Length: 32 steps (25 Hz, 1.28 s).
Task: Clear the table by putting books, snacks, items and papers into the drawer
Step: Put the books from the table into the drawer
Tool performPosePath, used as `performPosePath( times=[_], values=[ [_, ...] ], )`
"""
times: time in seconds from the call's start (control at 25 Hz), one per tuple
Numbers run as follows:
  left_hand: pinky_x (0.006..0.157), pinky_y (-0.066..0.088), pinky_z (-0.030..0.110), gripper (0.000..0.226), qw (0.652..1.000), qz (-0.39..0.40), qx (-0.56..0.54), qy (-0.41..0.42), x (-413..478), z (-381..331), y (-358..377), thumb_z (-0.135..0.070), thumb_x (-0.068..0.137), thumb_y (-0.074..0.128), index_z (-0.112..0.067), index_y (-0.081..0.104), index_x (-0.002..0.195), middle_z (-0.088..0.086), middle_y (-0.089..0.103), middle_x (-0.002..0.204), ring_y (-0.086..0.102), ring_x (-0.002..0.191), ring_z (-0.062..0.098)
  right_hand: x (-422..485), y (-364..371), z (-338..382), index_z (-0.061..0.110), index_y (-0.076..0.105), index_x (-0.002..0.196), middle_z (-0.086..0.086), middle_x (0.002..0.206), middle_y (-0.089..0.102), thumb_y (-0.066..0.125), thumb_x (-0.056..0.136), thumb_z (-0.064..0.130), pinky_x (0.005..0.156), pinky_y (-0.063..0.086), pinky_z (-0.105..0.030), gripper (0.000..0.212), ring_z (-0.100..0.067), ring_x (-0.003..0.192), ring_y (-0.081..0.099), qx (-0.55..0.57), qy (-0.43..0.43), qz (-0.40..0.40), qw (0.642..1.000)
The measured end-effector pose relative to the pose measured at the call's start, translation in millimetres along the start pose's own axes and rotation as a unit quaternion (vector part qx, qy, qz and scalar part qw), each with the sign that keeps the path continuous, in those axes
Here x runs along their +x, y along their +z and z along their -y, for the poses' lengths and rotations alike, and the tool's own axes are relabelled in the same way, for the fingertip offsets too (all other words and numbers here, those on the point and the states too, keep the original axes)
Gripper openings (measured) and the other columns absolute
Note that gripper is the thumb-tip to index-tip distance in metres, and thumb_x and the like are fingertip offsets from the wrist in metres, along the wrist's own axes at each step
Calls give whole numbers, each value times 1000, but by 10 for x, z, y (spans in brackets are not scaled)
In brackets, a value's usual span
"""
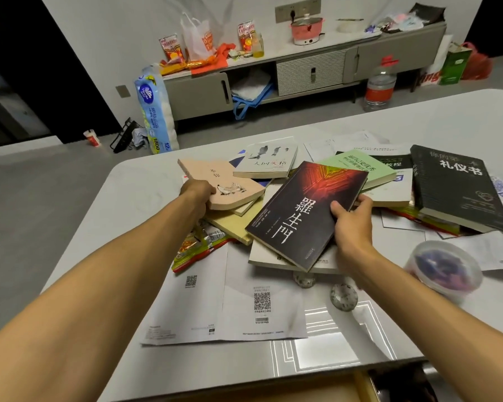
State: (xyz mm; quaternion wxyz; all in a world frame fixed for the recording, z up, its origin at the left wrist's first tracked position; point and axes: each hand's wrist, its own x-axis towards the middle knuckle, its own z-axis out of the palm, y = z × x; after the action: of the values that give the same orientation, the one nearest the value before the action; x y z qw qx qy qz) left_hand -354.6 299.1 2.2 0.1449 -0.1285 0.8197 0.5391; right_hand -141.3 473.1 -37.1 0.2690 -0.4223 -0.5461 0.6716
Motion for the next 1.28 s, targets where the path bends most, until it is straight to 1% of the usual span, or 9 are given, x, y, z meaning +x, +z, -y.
performPosePath(
  times=[0.08,0.2,0.36,0.44,0.6,0.8,0.96,1.16,1.28],
  values=[
    [66,54,32,39,1000,3,-10,19,-123,66,-215,-5,93,58,-4,48,131,11,62,125,65,104,26,-99,-10,41,41,43,110,4,97,71,57,89,28,100,46,-56,29,-27,98,69,5,12,29,999],
    [78,59,42,35,997,25,-35,57,-422,242,-756,-10,94,58,-3,47,126,15,65,121,67,97,28,-383,-48,176,30,43,122,-10,105,70,53,98,20,73,60,-46,28,-29,89,71,7,35,97,995],
    [48,53,27,18,979,127,-145,70,-1229,554,-1572,-10,98,53,-9,52,116,12,70,104,69,73,18,-1017,-48,297,23,46,126,-2,93,71,49,101,15,47,53,-23,27,-15,69,69,-11,10,176,984],
    [48,47,27,18,974,175,-133,59,-1611,783,-1795,-14,98,52,-10,57,115,11,72,105,68,70,20,-1373,1,306,22,48,128,-1,93,73,47,102,15,50,53,-24,27,-14,70,71,-3,22,216,976],
    [74,55,34,20,970,196,-142,32,-2198,1393,-2029,-14,99,52,-16,59,117,6,74,109,70,92,23,-2070,68,181,23,51,130,-4,106,74,47,103,18,60,56,-29,28,-18,87,72,22,47,268,962],
    [86,53,45,29,977,181,-107,-22,-2638,1942,-2311,-24,97,57,-9,54,122,12,75,104,70,88,27,-2728,47,-242,30,52,124,-9,110,71,47,103,24,89,56,-50,22,-26,96,71,-16,62,267,962],
    [98,50,47,34,973,192,-124,-28,-2812,2365,-2534,-19,99,54,-21,51,132,6,72,118,69,105,27,-3264,84,-582,30,52,120,-12,104,73,40,105,31,85,56,-47,19,-28,93,71,-38,97,289,952],
    [100,50,40,45,968,234,-91,7,-2903,2658,-2597,-11,99,52,-35,49,137,-3,68,125,65,116,21,-3430,-62,-792,32,56,123,-1,112,73,31,95,66,75,58,-41,50,-22,98,72,-78,124,368,918],
    [87,54,25,43,968,246,-48,-19,-2955,2850,-2726,-9,100,50,-39,50,131,-9,69,123,67,109,11,-3475,-30,-919,26,56,124,-1,107,76,51,98,45,76,59,-44,33,-24,95,74,-113,170,429,880]
  ],
)
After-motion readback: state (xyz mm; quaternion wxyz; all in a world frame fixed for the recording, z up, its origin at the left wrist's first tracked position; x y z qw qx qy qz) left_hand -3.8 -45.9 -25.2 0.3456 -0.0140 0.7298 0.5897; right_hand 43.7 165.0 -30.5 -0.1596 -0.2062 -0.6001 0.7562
